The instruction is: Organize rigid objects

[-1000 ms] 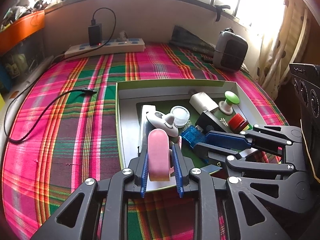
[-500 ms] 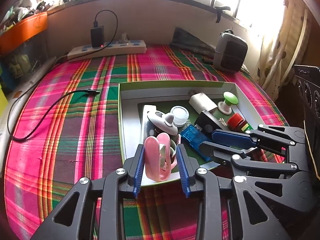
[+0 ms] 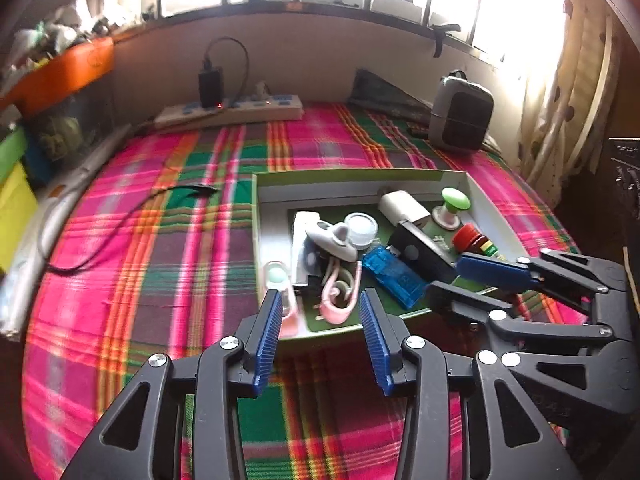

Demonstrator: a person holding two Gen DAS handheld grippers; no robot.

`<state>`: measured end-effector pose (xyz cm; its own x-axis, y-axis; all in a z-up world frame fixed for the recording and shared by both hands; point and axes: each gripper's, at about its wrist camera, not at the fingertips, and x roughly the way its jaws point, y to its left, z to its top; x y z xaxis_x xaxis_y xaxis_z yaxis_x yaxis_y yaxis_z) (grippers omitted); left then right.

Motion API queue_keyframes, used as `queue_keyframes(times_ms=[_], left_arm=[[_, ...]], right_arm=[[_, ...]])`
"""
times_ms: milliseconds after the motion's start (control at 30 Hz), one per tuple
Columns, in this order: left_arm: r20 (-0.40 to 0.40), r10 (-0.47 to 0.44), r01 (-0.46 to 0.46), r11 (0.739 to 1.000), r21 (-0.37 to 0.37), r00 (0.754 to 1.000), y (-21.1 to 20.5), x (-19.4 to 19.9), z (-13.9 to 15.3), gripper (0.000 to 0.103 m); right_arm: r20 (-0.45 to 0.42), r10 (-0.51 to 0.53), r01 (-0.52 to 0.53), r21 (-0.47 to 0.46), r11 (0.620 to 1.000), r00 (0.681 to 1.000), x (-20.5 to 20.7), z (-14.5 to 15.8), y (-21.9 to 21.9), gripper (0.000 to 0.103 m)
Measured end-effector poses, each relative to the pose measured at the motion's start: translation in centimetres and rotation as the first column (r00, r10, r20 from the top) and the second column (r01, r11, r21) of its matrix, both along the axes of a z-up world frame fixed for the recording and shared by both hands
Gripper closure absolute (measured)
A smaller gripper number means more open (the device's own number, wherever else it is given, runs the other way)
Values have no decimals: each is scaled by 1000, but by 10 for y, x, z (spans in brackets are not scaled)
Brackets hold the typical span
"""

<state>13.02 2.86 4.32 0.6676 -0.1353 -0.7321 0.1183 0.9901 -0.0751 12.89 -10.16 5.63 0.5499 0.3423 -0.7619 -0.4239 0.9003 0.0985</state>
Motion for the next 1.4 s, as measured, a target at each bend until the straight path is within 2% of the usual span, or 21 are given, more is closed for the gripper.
queue_keyframes(times_ms=[200,400,533,733,833,1100,1167,1233,1400], left_arm=[[13,26,-26,1000,18,1000,-2,-19,3,63],[-8,44,-43,999,26,999,-8,-36,-6,63],[-32,50,-49,998,33,998,-11,-47,-15,63],[-43,62,-59,995,79,997,-20,-58,-26,63],[-61,57,-53,996,67,996,-22,-61,-31,63],[-71,66,-60,994,90,995,-31,-64,-36,61],[-70,67,-61,994,92,995,-34,-65,-37,56],[-69,75,-68,993,93,995,-36,-64,-37,55],[-61,111,-104,990,99,992,-40,-64,-38,52]], right_arm=[[21,-42,43,-4,999,999,-16,4,-4,66],[24,-101,101,3,995,995,-34,5,-13,66],[27,-129,130,-33,991,991,-47,-1,-17,66],[11,-187,188,-60,980,982,-57,-11,-27,65],[-12,-217,215,-72,974,976,-62,-16,-34,65],[-45,-255,249,-108,962,966,-73,-30,-45,65],[-38,-261,255,-113,960,965,-75,-30,-47,61],[-40,-269,263,-120,957,962,-75,-30,-48,46],[-32,-284,278,-123,953,958,-78,-31,-51,42]])
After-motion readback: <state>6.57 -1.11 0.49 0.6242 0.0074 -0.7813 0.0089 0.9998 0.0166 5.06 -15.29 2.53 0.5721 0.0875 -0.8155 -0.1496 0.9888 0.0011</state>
